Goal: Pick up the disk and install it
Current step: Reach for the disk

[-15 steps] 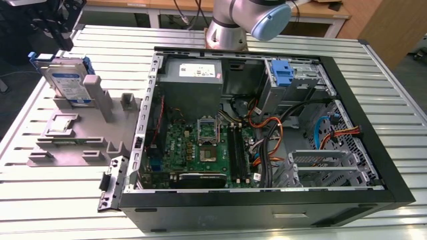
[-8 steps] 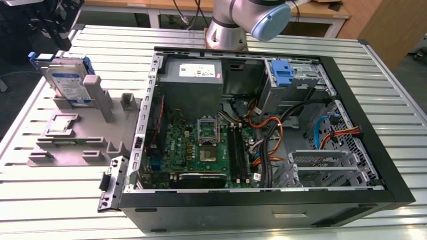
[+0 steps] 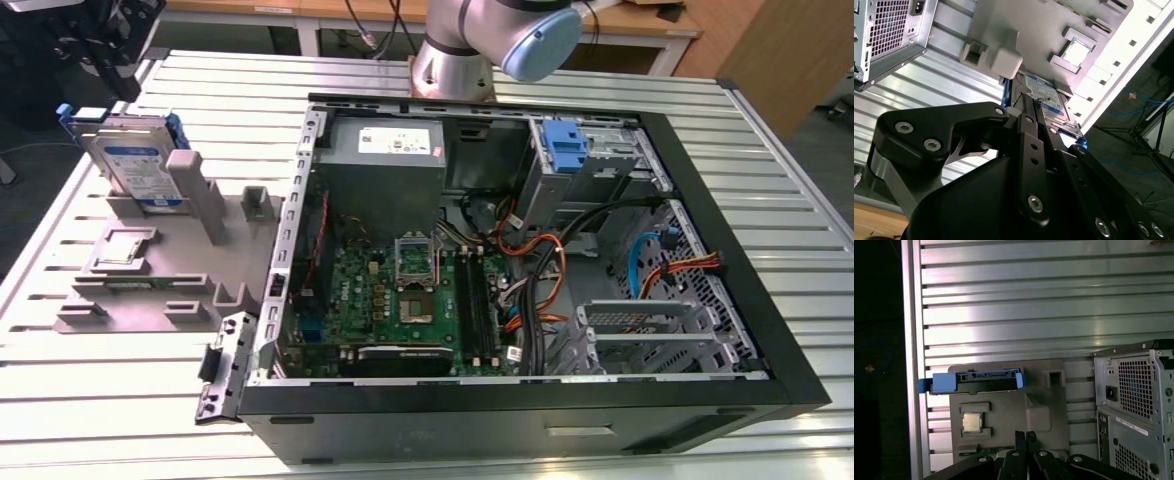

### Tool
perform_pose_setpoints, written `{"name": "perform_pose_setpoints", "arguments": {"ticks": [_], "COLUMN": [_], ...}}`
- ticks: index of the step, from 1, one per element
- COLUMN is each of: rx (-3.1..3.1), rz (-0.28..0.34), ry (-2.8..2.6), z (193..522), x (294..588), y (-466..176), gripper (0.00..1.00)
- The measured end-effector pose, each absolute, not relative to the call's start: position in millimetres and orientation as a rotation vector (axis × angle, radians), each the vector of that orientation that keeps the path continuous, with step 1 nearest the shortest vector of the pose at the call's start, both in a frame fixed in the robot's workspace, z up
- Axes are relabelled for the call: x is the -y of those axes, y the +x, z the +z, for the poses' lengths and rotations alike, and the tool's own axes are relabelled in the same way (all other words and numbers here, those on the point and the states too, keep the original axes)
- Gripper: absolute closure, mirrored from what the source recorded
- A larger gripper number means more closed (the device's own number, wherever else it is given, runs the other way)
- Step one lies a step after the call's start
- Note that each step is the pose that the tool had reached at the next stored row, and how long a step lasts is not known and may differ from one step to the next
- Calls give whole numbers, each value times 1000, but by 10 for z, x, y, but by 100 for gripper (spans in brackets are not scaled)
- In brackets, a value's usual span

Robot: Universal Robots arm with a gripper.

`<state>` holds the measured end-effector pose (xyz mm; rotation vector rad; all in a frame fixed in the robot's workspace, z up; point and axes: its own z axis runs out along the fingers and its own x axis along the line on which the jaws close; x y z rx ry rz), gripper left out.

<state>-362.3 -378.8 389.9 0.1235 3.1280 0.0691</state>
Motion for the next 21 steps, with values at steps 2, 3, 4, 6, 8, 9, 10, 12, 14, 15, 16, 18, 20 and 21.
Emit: {"name": "perform_pose_setpoints", "arguments": {"ticks": [2, 3, 4, 6, 8, 9, 10, 12, 14, 15, 16, 18, 20, 21], "rx": [-3128, -3128, -3128, -3128, -3128, -3128, -3128, -3128, -3128, -3128, -3128, -3128, -3129, -3130], "rz": [69, 69, 69, 69, 69, 69, 69, 69, 69, 69, 69, 69, 71, 71], "ry": [124, 124, 124, 124, 124, 124, 123, 124, 124, 124, 124, 123, 103, 76], "z": [3899, 3899, 3898, 3898, 3899, 3899, 3899, 3899, 3898, 3897, 3895, 3887, 3868, 3863], "x": [3788, 3788, 3788, 3788, 3788, 3788, 3788, 3788, 3783, 3778, 3772, 3755, 3754, 3754], "y": [-3640, -3640, -3640, -3641, -3641, -3641, -3642, -3643, -3673, -3710, -3746, -3805, -3821, -3821], "gripper": [85, 85, 85, 85, 85, 85, 85, 85, 85, 85, 85, 85, 85, 85]}}
